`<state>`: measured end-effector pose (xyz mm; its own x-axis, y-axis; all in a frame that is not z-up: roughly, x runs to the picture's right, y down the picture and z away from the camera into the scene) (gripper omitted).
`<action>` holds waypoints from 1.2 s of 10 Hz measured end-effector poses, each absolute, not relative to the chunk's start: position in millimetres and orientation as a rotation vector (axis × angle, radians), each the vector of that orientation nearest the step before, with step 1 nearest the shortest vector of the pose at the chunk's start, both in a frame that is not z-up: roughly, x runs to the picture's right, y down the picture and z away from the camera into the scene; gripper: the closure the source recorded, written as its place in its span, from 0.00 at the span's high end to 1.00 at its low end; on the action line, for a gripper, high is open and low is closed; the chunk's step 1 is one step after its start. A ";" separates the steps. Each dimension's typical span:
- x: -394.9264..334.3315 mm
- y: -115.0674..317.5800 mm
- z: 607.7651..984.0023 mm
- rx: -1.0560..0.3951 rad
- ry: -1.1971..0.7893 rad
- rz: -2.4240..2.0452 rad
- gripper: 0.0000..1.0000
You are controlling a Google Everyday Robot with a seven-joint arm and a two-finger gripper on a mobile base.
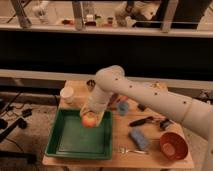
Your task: Place apple in tray
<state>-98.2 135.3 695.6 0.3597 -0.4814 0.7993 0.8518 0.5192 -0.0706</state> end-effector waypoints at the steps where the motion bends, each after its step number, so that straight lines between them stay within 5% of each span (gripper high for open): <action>1: -107.0 137.5 700.8 -0.540 -0.811 -0.932 0.19; 9: -106.9 142.2 723.6 -0.532 -0.848 -0.948 0.22; 12: -106.4 142.1 723.7 -0.532 -0.847 -0.947 0.51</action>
